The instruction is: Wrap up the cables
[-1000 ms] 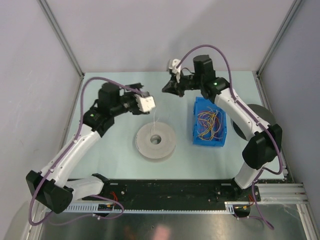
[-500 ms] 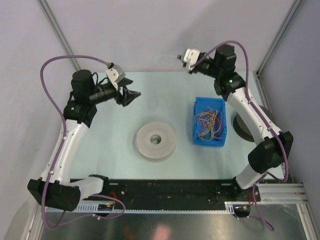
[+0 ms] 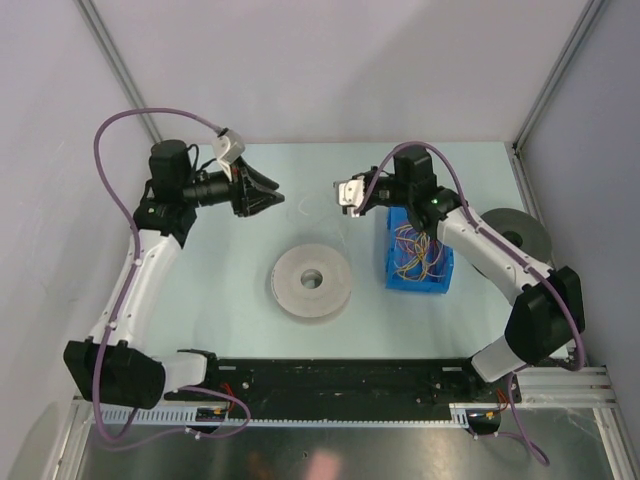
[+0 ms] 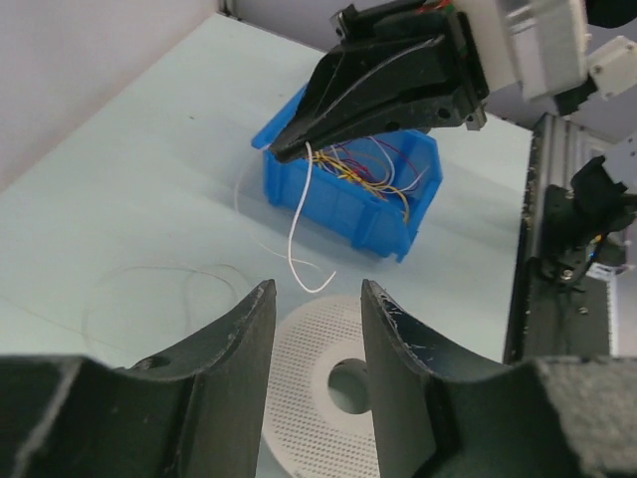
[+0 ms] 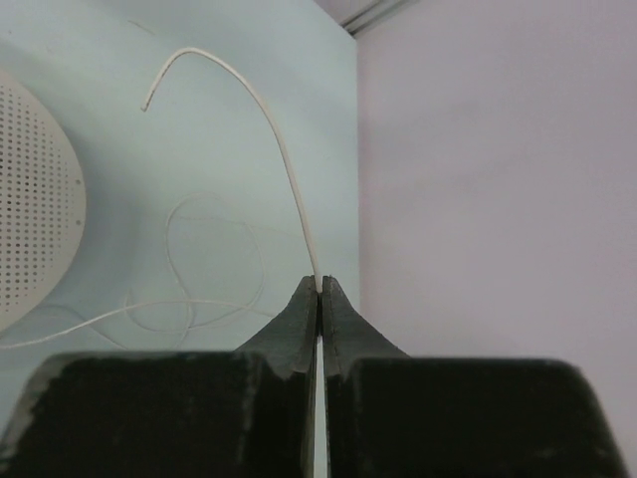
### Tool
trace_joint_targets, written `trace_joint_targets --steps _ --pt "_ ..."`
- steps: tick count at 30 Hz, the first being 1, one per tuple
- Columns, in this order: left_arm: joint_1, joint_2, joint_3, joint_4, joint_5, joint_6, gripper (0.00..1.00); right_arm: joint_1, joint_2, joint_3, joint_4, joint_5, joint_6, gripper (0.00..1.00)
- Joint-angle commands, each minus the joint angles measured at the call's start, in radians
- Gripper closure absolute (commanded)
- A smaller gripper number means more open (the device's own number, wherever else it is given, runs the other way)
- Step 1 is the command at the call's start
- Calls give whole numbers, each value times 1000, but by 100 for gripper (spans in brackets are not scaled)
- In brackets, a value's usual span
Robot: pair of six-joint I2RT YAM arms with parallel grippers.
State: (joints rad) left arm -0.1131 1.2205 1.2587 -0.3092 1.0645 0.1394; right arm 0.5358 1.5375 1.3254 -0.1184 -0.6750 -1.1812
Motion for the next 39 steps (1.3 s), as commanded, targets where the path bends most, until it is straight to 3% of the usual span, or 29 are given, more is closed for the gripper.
trace_joint_targets --steps 1,14,18,23,27,32,36,39 --pt "-5 38 -23 19 55 -100 56 18 -67 -4 54 -33 -59 100" --pt "-113 115 -35 20 64 -132 62 43 -92 -17 39 -43 -85 100" --pt "-126 118 -41 21 67 -132 71 45 -94 -16 22 -46 -97 100" --pt "-130 109 -57 20 66 -130 95 44 -95 -17 10 -48 -101 100" --pt "-131 97 -74 33 53 -164 100 44 -93 -21 -17 -48 -100 100" --pt "-128 54 -121 165 -47 -317 100 46 -84 -27 -85 -46 -61 100" --pt "-127 -23 -251 498 -158 -586 100 56 -67 -32 -120 -51 21 100" --pt "-143 -61 -321 624 -299 -702 100 75 -53 -33 -104 -59 105 100"
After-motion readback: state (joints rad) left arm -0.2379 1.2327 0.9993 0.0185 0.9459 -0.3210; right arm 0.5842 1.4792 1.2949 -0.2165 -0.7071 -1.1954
